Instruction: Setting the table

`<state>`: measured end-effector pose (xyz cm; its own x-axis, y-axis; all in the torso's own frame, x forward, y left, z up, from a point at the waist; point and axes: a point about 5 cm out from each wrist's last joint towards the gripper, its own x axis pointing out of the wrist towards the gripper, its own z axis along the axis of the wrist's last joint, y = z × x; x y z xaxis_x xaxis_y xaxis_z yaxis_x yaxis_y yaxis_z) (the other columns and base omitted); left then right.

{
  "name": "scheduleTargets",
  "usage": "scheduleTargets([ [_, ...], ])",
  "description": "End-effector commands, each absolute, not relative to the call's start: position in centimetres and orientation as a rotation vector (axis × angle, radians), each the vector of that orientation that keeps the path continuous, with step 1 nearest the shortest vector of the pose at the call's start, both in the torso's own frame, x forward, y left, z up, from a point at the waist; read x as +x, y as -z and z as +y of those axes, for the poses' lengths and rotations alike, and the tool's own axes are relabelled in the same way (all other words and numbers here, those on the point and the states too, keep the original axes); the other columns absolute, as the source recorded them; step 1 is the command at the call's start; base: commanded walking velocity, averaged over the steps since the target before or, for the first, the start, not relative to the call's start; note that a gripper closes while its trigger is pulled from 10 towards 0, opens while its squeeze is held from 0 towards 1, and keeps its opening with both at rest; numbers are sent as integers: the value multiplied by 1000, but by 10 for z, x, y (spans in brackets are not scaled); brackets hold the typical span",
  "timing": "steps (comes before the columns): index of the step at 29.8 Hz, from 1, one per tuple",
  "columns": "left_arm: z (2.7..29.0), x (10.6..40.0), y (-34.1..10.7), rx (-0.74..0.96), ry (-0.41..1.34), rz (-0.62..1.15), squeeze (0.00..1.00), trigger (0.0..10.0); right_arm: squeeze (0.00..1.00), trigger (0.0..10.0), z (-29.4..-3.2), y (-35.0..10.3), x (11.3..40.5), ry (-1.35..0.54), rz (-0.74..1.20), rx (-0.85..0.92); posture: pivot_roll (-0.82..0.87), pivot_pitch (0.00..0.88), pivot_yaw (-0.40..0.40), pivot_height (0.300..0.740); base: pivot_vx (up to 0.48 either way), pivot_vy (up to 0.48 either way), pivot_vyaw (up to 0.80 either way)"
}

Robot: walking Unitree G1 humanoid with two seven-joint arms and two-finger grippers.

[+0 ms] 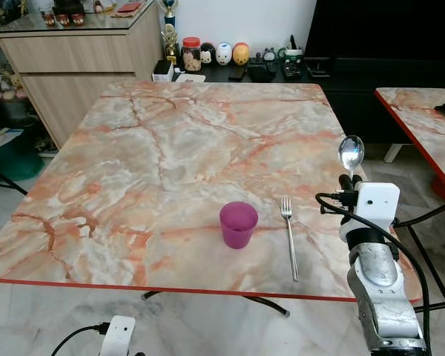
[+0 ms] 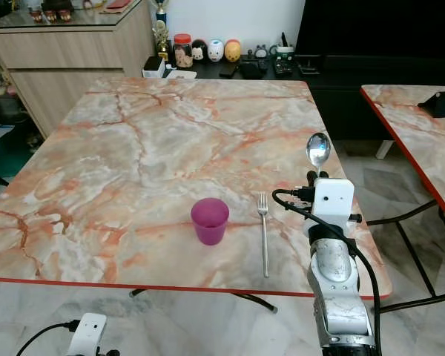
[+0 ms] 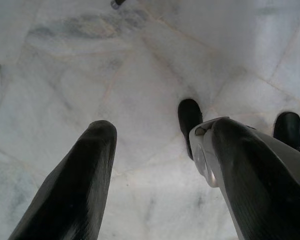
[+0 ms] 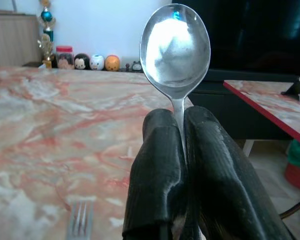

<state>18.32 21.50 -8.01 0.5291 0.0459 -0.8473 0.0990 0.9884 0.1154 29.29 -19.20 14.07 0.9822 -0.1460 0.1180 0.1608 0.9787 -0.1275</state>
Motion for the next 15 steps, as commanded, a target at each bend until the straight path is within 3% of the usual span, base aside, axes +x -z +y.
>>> scheduleTargets([
  [1, 218, 181, 81, 186, 36, 1022, 0, 10000, 0, 10000, -185, -149, 297, 138, -150, -129, -12, 0, -3, 740, 0, 0, 0],
  [11, 218, 181, 81, 208, 43, 1026, 0, 10000, 0, 10000, -175, -149, 298, 103, -154, -130, -8, 0, -5, 740, 0, 0, 0],
  [15, 218, 181, 81, 210, 45, 1027, 0, 10000, 0, 10000, -177, -150, 299, 106, -154, -133, -10, 0, -6, 740, 0, -312, 0],
])
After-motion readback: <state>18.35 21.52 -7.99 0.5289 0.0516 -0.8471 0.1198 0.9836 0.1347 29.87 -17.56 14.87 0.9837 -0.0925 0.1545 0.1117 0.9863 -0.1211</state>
